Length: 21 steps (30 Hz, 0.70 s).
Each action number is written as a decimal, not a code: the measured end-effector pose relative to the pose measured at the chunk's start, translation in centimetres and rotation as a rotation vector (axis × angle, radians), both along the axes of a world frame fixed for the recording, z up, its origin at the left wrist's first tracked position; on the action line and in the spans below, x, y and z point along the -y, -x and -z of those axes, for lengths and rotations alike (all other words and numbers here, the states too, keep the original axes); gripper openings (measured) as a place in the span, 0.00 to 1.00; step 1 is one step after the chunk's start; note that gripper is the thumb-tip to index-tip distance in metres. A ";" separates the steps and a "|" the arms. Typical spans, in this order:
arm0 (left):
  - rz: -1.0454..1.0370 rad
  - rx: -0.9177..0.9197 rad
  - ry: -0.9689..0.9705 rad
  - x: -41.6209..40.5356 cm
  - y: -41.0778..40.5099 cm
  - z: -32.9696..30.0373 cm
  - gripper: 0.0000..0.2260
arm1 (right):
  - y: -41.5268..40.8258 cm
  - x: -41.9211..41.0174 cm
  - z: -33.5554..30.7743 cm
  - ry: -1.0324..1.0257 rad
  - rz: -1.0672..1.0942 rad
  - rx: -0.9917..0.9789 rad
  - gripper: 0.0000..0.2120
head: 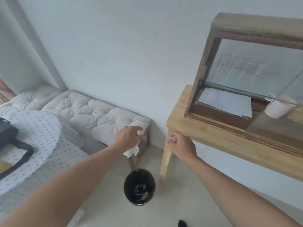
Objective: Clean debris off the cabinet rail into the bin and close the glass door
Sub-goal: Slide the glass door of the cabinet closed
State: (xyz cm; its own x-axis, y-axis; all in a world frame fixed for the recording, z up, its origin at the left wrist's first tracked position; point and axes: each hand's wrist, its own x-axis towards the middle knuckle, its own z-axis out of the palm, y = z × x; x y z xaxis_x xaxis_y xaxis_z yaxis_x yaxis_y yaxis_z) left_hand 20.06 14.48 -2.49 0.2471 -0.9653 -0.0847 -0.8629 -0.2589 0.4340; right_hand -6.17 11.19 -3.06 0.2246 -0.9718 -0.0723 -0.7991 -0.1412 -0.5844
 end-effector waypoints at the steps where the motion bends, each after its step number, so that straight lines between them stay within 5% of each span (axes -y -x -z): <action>1: 0.013 -0.004 0.010 0.5 0.6 -0.6 0.18 | 1.0 -0.1 -0.6 0.007 0.030 0.000 0.17; 18: 0.299 0.036 0.162 6.3 15.8 -7.6 0.21 | 19.3 -0.2 -7.8 0.173 0.399 -0.055 0.16; 21: 0.336 0.053 0.207 6.6 17.8 -8.0 0.28 | 21.7 -0.2 -7.9 0.215 0.451 -0.061 0.17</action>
State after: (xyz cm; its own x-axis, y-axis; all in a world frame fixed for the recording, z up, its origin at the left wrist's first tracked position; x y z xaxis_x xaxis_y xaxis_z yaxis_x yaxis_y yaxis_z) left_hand 2.29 7.83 5.53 -0.0870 -0.9884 0.1243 -0.9071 0.1302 0.4003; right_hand -27.89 11.36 4.86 -0.2196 -0.9654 0.1405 -0.8400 0.1139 -0.5305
